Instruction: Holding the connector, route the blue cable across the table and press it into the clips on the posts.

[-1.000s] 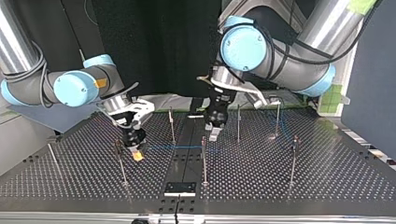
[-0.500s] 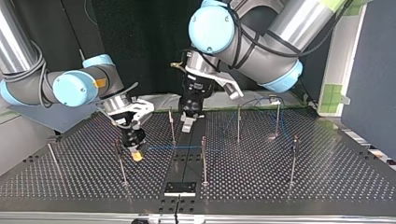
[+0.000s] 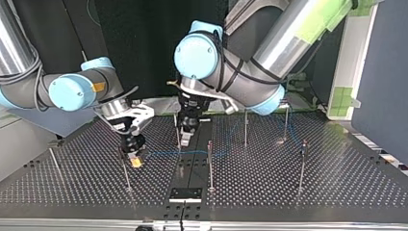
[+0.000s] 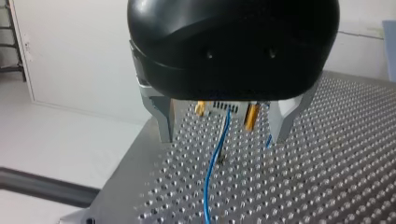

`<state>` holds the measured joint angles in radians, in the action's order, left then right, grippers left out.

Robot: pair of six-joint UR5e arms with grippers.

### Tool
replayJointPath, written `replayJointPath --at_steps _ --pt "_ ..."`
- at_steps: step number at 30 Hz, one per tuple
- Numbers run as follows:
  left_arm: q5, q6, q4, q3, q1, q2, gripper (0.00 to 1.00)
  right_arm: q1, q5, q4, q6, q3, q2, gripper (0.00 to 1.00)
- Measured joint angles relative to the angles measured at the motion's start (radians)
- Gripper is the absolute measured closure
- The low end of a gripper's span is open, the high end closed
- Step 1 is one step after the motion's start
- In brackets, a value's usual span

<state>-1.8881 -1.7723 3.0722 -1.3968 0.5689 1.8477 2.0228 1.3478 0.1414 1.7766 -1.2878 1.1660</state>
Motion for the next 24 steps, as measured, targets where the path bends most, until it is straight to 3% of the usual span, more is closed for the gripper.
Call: replayJointPath --at_steps 15,24 --pt "-0.015 0.005 -0.005 0.136 -0.023 0.112 0.0 -0.001 0.0 0.0 0.0 0.0 0.0 1.0" --pt "-0.022 0.004 -0.04 0.156 -0.042 0.166 0.0 0.001 0.0 0.0 0.0 0.0 0.0 1.0"
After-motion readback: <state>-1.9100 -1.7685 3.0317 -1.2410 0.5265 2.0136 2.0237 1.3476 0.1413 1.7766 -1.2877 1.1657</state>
